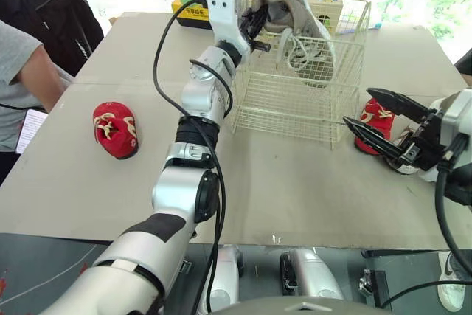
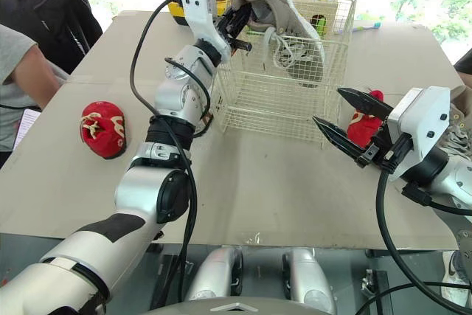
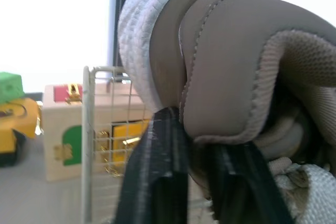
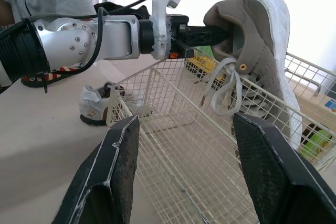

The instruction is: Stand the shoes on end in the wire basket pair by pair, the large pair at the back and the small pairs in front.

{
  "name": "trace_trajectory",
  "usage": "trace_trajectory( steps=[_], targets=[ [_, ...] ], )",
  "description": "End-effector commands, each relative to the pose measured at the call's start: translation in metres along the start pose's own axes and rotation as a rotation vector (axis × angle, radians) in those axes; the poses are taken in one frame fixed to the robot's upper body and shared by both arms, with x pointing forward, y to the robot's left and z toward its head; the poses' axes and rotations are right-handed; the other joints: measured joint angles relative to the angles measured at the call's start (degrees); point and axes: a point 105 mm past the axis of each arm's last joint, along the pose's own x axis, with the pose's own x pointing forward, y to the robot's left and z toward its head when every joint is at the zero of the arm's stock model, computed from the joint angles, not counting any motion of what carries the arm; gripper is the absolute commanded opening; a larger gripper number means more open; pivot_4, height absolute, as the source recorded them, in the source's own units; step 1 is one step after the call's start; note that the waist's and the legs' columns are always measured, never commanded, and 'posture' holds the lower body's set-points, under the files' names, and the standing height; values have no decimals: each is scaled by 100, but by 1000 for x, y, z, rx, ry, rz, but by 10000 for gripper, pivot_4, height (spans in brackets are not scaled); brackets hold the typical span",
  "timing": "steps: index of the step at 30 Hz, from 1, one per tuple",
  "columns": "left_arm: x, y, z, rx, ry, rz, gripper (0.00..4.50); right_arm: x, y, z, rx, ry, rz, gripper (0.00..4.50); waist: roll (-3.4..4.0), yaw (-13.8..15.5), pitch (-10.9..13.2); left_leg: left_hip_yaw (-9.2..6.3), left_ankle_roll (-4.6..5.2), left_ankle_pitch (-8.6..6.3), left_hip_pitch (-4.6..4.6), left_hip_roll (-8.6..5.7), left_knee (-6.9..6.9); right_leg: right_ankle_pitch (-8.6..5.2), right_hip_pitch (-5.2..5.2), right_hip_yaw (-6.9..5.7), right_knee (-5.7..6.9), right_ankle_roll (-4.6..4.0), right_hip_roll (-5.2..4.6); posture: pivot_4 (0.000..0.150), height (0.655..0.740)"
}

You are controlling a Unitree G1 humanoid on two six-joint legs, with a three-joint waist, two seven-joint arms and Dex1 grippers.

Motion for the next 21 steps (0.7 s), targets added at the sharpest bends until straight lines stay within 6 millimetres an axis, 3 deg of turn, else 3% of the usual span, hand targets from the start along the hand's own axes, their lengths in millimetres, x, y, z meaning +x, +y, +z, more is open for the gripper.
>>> trace_trajectory(
  steps=[1, 6, 15, 21],
  targets=[
    [9, -11, 71, 187, -234, -52, 52, 0, 5, 8, -29, -39, -1, 26151, -2, -5, 3, 0, 0, 0, 0, 0, -1, 0, -1, 0, 0, 0, 0, 1500, 7400],
    [13, -10, 86, 206, -264, -47, 52, 1, 6, 2, -18, -31, -1, 26151, -2, 4, 4, 2, 0, 0, -2, 0, -1, 0, -2, -2, -3, 0, 0, 1500, 7400],
    [13, -5, 92, 382, -241, -23, 52, 4, 9, -3, -2, -34, 6, 26151, -2, -89, 4, 0, 0, 0, 0, 1, -2, -1, -2, -4, -1, 1, 0, 1500, 7400],
    [13, -5, 64, 549, -106, -60, 52, 7, 10, -4, 2, -40, 12, 26151, -1, -100, 3, 2, -1, 0, 3, 1, -2, -1, -2, -3, 0, 0, 1, 1500, 7400]
  ],
)
